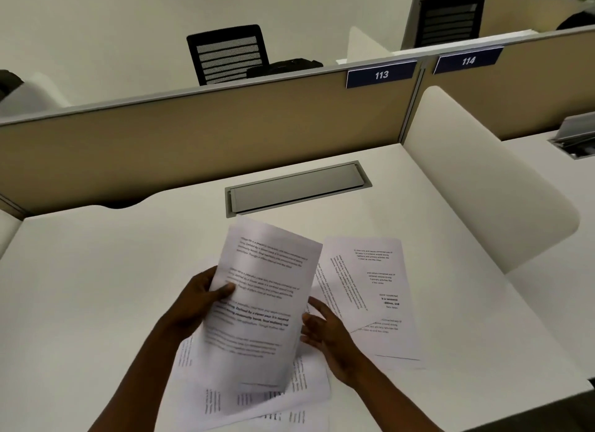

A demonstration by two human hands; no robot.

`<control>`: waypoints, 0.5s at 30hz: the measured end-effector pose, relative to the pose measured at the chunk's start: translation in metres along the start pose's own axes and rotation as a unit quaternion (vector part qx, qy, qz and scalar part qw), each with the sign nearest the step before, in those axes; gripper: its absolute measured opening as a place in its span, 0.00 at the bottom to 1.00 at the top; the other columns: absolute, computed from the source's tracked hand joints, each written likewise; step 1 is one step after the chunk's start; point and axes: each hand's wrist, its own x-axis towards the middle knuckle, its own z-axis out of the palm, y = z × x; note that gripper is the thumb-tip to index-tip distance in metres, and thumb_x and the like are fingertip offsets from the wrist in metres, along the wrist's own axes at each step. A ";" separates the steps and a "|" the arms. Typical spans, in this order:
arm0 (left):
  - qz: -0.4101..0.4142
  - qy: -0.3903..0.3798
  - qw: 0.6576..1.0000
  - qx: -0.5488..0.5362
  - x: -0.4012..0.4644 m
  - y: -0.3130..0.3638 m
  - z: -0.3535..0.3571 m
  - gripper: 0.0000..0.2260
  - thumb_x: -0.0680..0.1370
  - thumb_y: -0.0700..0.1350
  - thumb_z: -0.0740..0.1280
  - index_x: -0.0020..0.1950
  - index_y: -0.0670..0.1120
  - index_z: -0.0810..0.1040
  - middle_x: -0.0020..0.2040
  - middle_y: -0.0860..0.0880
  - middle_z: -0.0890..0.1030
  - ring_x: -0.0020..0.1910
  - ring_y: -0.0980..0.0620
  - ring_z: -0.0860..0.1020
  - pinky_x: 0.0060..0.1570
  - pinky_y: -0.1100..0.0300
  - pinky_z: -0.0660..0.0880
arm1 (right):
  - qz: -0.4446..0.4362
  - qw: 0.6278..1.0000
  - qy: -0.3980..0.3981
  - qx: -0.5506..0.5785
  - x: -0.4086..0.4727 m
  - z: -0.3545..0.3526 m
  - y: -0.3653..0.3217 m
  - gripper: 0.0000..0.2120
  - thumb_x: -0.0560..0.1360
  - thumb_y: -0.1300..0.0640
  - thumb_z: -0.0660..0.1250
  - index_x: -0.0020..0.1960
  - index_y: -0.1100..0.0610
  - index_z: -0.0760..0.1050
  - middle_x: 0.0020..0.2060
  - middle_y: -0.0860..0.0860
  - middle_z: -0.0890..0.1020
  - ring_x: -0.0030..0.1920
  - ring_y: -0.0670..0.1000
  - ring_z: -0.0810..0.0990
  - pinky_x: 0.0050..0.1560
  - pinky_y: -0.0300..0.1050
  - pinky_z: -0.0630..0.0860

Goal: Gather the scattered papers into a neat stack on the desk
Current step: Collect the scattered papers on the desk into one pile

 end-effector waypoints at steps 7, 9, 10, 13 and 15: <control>-0.067 -0.050 0.996 -0.039 0.022 -0.020 0.048 0.25 0.70 0.45 0.79 0.65 0.42 0.80 0.61 0.40 0.83 0.60 0.39 0.82 0.53 0.51 0.82 | -0.007 0.990 0.079 0.117 -0.010 -0.013 0.002 0.24 0.69 0.62 0.75 0.64 0.56 0.77 0.58 0.56 0.84 0.57 0.59 0.83 0.59 0.60 0.79; -0.070 -0.057 0.995 0.046 0.035 -0.024 0.065 0.17 0.74 0.45 0.76 0.63 0.46 0.81 0.61 0.43 0.84 0.59 0.46 0.83 0.52 0.57 0.82 | -0.007 0.985 0.134 0.109 -0.017 -0.029 0.008 0.23 0.70 0.66 0.74 0.64 0.57 0.77 0.58 0.58 0.84 0.58 0.61 0.83 0.62 0.64 0.76; -0.071 -0.040 0.990 0.114 0.042 -0.025 0.074 0.16 0.76 0.48 0.75 0.62 0.48 0.82 0.61 0.45 0.84 0.58 0.49 0.83 0.52 0.59 0.81 | -0.004 0.979 0.169 0.110 -0.020 -0.038 0.012 0.23 0.70 0.67 0.73 0.64 0.58 0.76 0.58 0.58 0.84 0.57 0.62 0.82 0.62 0.65 0.76; -0.022 0.084 0.919 0.385 0.064 -0.032 0.081 0.18 0.78 0.50 0.71 0.67 0.47 0.78 0.66 0.44 0.79 0.65 0.46 0.78 0.65 0.52 0.74 | 0.004 0.954 0.256 0.157 -0.031 -0.061 0.024 0.23 0.71 0.70 0.71 0.64 0.60 0.75 0.58 0.60 0.82 0.55 0.61 0.82 0.61 0.62 0.76; -0.011 0.085 0.852 0.516 0.073 -0.037 0.072 0.26 0.80 0.50 0.68 0.76 0.46 0.68 0.76 0.42 0.68 0.77 0.44 0.65 0.75 0.51 0.63 | 0.002 0.942 0.276 0.188 -0.038 -0.070 0.031 0.24 0.72 0.72 0.70 0.65 0.59 0.74 0.59 0.60 0.82 0.53 0.59 0.82 0.54 0.55 0.78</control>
